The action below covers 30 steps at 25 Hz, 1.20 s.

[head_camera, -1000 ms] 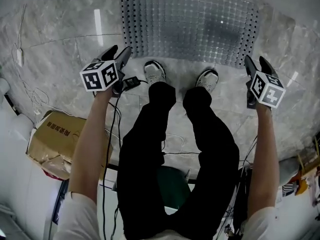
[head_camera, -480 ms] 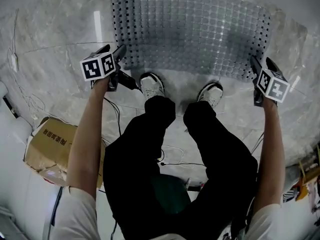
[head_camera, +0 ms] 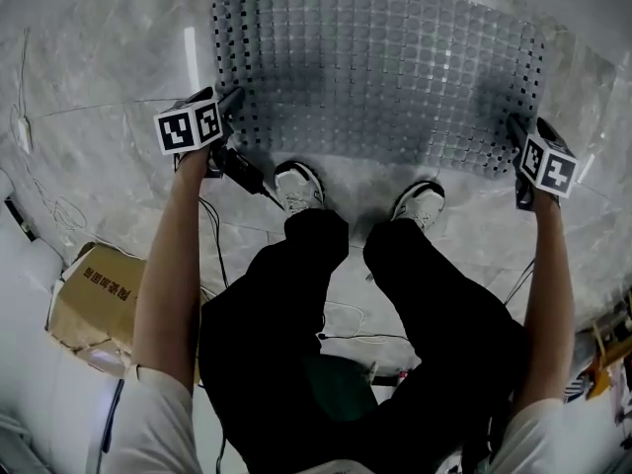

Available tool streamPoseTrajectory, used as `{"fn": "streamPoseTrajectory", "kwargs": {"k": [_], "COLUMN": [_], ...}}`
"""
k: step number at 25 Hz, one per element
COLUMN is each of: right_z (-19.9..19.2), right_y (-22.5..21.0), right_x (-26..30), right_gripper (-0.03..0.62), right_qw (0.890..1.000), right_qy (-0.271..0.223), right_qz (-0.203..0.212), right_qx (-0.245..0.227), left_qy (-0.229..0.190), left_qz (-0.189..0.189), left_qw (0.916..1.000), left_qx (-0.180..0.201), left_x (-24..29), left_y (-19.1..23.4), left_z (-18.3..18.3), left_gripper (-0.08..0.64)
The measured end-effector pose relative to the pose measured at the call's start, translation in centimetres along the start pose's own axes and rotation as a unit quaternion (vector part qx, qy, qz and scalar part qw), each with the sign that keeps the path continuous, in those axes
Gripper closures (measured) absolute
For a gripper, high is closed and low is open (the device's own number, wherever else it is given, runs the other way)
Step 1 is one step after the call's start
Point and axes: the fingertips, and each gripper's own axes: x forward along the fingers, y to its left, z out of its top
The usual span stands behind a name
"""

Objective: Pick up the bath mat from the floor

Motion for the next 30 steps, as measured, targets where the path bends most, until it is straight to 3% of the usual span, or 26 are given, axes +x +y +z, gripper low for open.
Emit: {"fn": "streamPoseTrajectory", "kwargs": {"k": [3,8,10,12,14,17,23,30], "right_z": [0.0,0.0,0.2,0.3,0.3,0.6,1.4,3.3], "right_y": [0.2,0.4,0.3,0.3,0.9,2.1,4.4,7.8], "right_x": [0.8,1.4,1.3,1.2,0.8,0.1,-3.3,-10.0], "right_gripper": [0.327,0.327,0.328,0.328,0.362,0.439,0.517,0.537], "right_qw": [1.000,1.000,1.000,1.000,0.999,0.999,0.998,0.992], "right_qy": [0.002,0.003,0.004,0.009,0.014,0.014,0.018,0.012], "right_qz": [0.013,0.014,0.015,0.022,0.032,0.044,0.067,0.117], "right_qx": [-0.013,0.021,0.024,0.021,0.016,0.007,0.004,-0.049], "left_qy": [0.003,0.008,0.009,0.016,0.022,0.020,0.016,0.026], "left_qz": [-0.021,-0.034,-0.031,-0.034,-0.036,-0.030,-0.049,-0.073], "left_qw": [0.9998,0.9994,0.9993,0.9989,0.9981,0.9980,0.9974,0.9944], "left_qx": [-0.001,0.005,0.016,0.030,0.044,0.051,0.051,0.071], "left_x": [0.7,0.5,0.5,0.6,0.6,0.0,-3.4,-9.0], "left_y": [-0.2,0.2,0.1,-0.5,-1.3,-2.0,-4.2,-9.1], "left_z": [0.0,-0.2,0.0,0.0,0.0,0.1,0.9,1.4], "left_gripper": [0.258,0.265,0.346,0.379,0.449,0.466,0.475,0.488]}}
